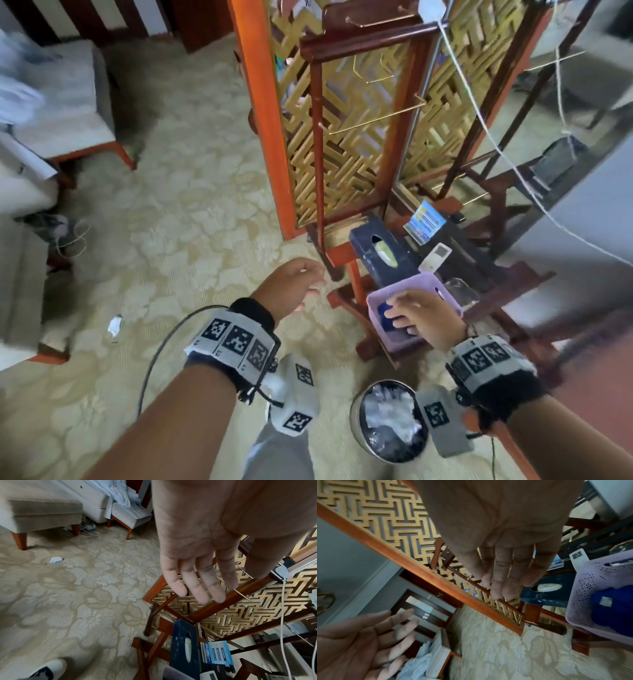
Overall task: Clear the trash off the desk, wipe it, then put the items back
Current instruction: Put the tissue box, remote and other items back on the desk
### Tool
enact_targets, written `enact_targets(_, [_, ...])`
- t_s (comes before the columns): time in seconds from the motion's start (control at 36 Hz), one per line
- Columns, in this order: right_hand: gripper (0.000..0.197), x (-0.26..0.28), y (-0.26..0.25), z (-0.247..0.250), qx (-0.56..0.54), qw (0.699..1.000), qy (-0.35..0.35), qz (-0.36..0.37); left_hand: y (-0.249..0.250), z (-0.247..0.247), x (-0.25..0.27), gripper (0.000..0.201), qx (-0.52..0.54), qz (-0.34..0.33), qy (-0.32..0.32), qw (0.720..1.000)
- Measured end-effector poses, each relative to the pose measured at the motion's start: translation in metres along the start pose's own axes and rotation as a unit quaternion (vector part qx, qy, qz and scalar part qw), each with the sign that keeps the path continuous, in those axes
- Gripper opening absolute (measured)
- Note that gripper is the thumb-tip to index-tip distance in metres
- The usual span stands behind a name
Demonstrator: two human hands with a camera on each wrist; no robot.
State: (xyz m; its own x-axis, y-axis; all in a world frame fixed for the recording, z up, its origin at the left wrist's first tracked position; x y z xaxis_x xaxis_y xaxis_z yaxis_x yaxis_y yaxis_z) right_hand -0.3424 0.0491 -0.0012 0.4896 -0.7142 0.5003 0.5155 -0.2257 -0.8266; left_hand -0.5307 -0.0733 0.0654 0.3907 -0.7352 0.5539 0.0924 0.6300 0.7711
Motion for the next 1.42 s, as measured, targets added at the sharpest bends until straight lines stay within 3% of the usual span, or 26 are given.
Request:
enact_targets(0.08, [0.012,-0.033,-0.008,-0.013,0.002,0.999,0.034,-0.027,0.007,0.035,-0.041,0.015,-0.023,-0.009,-0.021,0.999])
enact_targets(0.17, [0.017,-0.057,-0.019,-0.025,-0.070,0.994,0.061,-0.055,0.008,0.063,-0.080,0.016,-0.022,0.018,-0.033,0.999])
enact_targets(0.28, [0.021,-0.082,-0.026,-0.029,-0.129,0.984,0.107,-0.060,0.017,0.073,-0.135,0.011,-0.009,0.045,-0.047,0.998])
enact_targets(0.42, [0.015,-0.087,-0.009,-0.007,-0.183,0.961,0.173,-0.111,0.039,0.025,-0.183,0.014,-0.027,0.040,-0.118,0.992])
enact_targets(0.53, [0.019,-0.097,0.013,0.017,-0.233,0.941,0.188,-0.157,0.059,-0.015,-0.207,0.025,-0.079,0.012,-0.176,0.981])
enact_targets(0.61, [0.010,-0.108,0.027,0.037,-0.252,0.929,0.211,-0.171,0.070,-0.029,-0.229,0.025,-0.105,0.016,-0.187,0.977])
enact_targets(0.81, [0.017,-0.144,0.046,0.070,-0.287,0.910,0.238,-0.183,0.102,-0.059,-0.288,0.018,-0.138,0.027,-0.191,0.971])
enact_targets(1.08, [0.015,-0.164,0.077,0.105,-0.277,0.893,0.287,-0.208,0.084,-0.111,-0.357,0.016,-0.180,0.051,-0.261,0.947])
enact_targets(1.25, [0.014,-0.219,0.079,0.118,-0.301,0.877,0.297,-0.228,0.094,-0.120,-0.434,0.019,-0.184,0.069,-0.271,0.942])
enact_targets(1.42, [0.016,-0.299,0.084,0.146,-0.307,0.874,0.306,-0.218,0.107,-0.144,-0.522,0.015,-0.219,0.017,-0.259,0.941])
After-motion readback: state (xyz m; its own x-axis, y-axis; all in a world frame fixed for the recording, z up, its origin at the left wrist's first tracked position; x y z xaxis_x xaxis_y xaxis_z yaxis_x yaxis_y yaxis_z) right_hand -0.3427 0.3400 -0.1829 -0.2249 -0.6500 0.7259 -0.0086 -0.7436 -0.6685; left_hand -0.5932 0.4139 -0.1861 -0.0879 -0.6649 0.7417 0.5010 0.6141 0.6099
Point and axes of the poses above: each hand's wrist, its own x-axis away from the middle knuckle, its own z-axis out of the back of the hand, y = z × x, the point moved 6 cm from there along -x, towards the middle knuckle, and after that the axes turned 8 degrees about -x, right-handed, at the moved point
